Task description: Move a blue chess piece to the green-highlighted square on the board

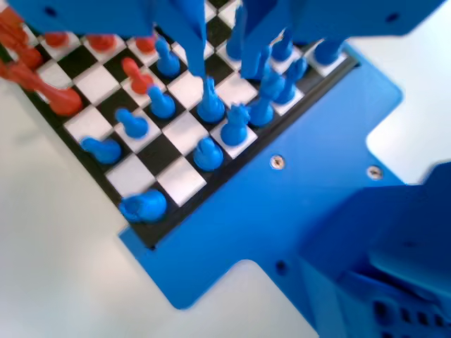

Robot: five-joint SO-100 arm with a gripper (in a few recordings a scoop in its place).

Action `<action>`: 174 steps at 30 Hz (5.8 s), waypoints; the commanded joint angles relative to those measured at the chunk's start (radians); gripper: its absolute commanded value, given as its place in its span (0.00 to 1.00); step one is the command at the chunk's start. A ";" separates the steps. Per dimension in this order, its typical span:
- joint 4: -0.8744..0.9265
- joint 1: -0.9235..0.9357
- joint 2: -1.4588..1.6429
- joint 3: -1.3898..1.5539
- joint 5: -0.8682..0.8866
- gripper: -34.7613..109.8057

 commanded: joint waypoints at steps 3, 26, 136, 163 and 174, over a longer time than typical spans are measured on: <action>-0.029 -0.046 0.015 0.048 0.014 0.30; -0.135 -0.003 -0.028 0.094 -0.034 0.31; -0.178 -0.123 -0.152 -0.071 0.006 0.25; -0.284 -0.176 -0.202 -0.003 0.017 0.25; -0.331 -0.175 -0.238 0.026 0.014 0.25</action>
